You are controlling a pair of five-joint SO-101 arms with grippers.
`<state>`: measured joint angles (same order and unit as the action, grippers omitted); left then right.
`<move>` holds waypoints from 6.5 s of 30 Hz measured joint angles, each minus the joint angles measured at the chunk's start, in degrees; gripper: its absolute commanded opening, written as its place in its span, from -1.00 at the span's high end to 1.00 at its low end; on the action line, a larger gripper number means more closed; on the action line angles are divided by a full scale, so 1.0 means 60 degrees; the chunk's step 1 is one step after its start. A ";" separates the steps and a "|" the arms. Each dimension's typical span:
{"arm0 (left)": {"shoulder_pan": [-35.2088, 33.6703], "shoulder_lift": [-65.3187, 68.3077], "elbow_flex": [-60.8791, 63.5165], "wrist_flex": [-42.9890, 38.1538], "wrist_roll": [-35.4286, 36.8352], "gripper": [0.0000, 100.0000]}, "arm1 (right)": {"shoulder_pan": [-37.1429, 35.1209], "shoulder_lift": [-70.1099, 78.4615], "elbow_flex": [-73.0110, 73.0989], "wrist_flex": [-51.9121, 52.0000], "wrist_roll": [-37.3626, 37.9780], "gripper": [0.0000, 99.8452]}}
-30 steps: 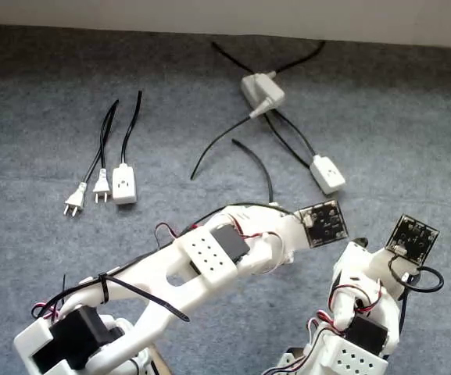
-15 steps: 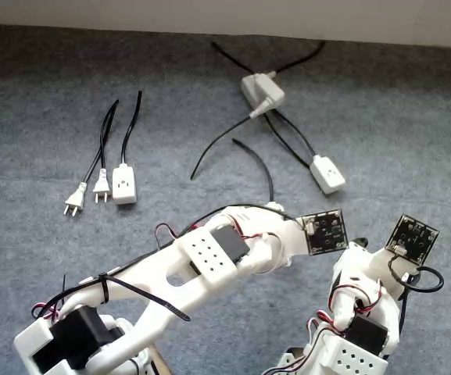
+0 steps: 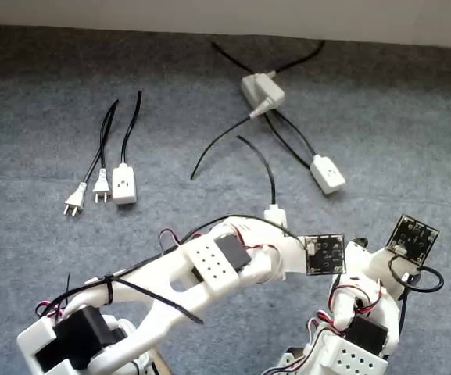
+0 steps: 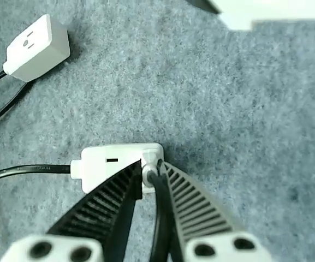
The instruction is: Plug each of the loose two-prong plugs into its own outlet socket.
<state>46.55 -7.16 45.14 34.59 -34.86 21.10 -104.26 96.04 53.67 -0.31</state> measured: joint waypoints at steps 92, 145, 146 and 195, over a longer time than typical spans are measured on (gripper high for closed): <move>-0.5333 -0.1495 -0.8293 0.7429 0.2491 0.55 | -0.0615 0.0000 -0.0161 0.0762 0.1187 0.30; -0.6359 -1.3553 0.5890 0.5773 0.5333 0.55 | -0.7751 0.0000 -0.0015 0.0176 0.3385 0.98; -0.6359 -1.3553 0.5890 0.5773 0.5333 0.55 | -0.7751 0.0000 -0.0015 0.0132 0.3385 0.98; -0.6139 -1.3568 0.6388 0.5187 0.5333 0.55 | -0.6769 0.9377 -0.3927 -0.1392 0.1993 0.98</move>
<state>9.71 -88.57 83.47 65.71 -2.86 -19.52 -48.00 72.48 45.32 11.65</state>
